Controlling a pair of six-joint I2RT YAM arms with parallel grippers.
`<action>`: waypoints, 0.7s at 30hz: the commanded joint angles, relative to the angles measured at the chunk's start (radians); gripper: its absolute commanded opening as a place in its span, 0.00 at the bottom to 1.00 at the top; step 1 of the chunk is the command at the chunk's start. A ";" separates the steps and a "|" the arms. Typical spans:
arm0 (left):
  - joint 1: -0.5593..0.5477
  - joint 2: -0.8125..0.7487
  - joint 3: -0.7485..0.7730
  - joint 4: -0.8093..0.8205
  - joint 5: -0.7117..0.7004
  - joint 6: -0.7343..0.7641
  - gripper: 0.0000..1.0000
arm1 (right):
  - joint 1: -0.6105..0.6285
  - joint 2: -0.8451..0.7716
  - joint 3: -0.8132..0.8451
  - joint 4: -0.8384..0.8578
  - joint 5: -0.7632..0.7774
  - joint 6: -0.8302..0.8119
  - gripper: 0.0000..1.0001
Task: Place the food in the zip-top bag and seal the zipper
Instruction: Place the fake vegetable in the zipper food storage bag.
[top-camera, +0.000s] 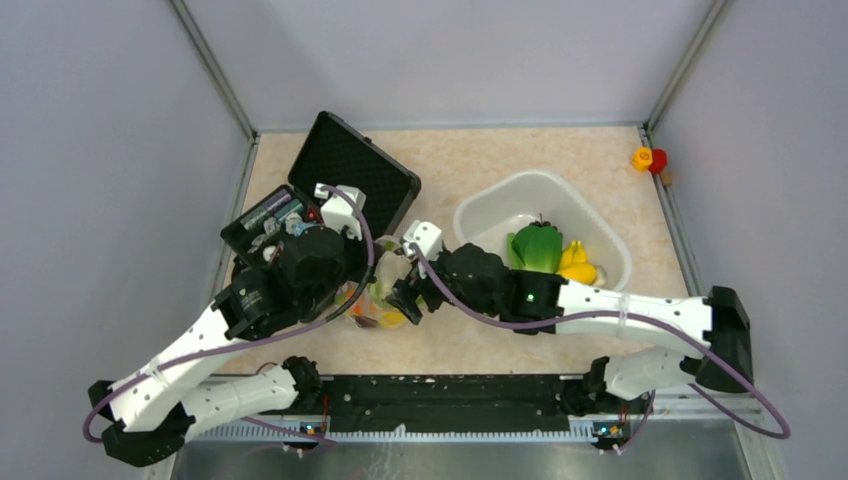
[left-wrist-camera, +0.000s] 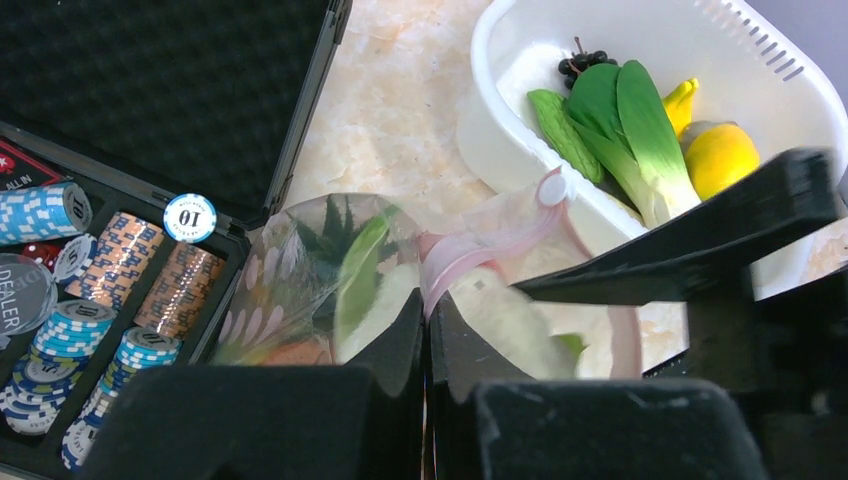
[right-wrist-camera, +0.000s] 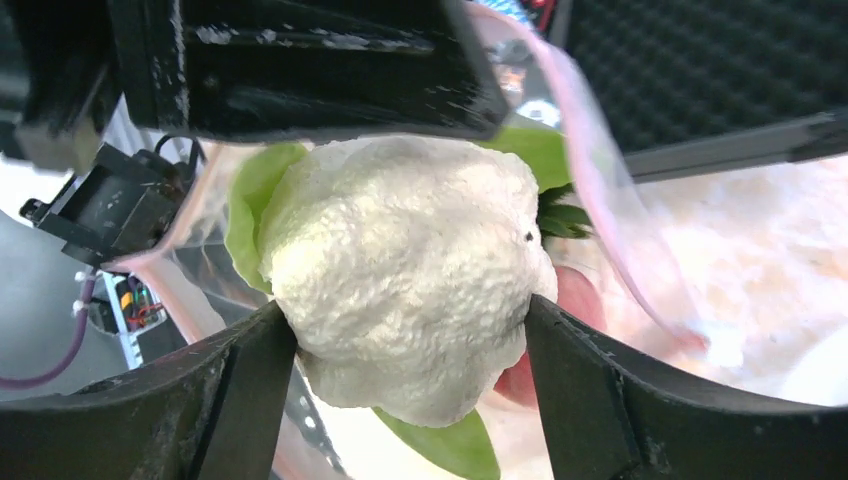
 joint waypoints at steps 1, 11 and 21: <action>0.002 -0.031 0.040 0.060 -0.028 0.006 0.01 | 0.003 -0.159 -0.074 0.126 0.100 0.010 0.81; 0.002 -0.018 0.044 0.079 -0.009 0.016 0.01 | -0.001 -0.186 -0.145 0.220 -0.036 0.026 0.57; 0.002 -0.028 0.042 0.089 0.050 0.005 0.00 | -0.003 0.062 -0.005 0.261 0.073 0.019 0.45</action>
